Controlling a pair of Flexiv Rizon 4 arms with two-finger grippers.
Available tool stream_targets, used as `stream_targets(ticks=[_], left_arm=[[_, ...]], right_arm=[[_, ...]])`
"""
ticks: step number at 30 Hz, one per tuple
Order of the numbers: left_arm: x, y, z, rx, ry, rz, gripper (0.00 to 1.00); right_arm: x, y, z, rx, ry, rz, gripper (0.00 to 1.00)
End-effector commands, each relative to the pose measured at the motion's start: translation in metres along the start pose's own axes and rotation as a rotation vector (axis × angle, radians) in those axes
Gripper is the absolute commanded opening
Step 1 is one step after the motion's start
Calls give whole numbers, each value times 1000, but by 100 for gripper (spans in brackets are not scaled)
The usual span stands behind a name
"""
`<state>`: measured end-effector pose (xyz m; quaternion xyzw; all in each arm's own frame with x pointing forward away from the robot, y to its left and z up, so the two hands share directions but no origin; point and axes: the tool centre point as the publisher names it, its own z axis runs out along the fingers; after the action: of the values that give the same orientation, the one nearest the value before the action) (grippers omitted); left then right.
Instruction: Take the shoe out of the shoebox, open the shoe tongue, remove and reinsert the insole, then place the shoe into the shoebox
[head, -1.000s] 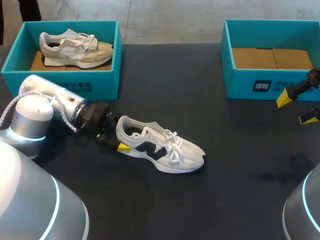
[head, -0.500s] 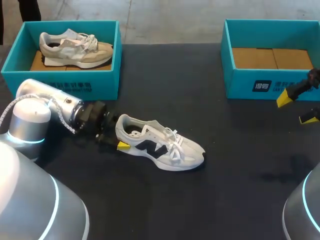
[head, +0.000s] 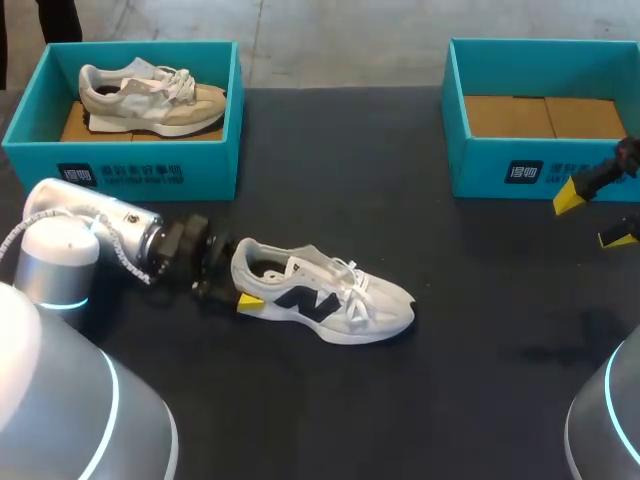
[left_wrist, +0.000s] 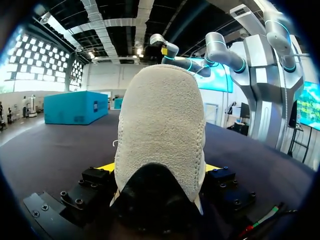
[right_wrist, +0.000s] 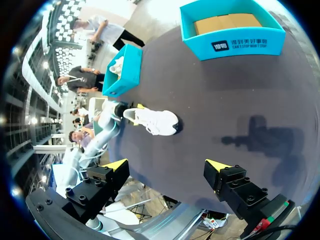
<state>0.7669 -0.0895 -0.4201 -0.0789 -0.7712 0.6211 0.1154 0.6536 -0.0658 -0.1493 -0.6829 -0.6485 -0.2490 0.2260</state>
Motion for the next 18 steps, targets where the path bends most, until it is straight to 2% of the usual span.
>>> stream_targets(ticks=[1,9,18], left_arm=[[14,-3,5,1,-87,-4,0],[23,4,10,15,-143,-19,0],[26,1,10,27,-162,-33,0]], right_arm=[[0,0,1,0,-3,2,100],[0,0,1,0,-3,2,100],[0,0,1,0,-3,2,100]])
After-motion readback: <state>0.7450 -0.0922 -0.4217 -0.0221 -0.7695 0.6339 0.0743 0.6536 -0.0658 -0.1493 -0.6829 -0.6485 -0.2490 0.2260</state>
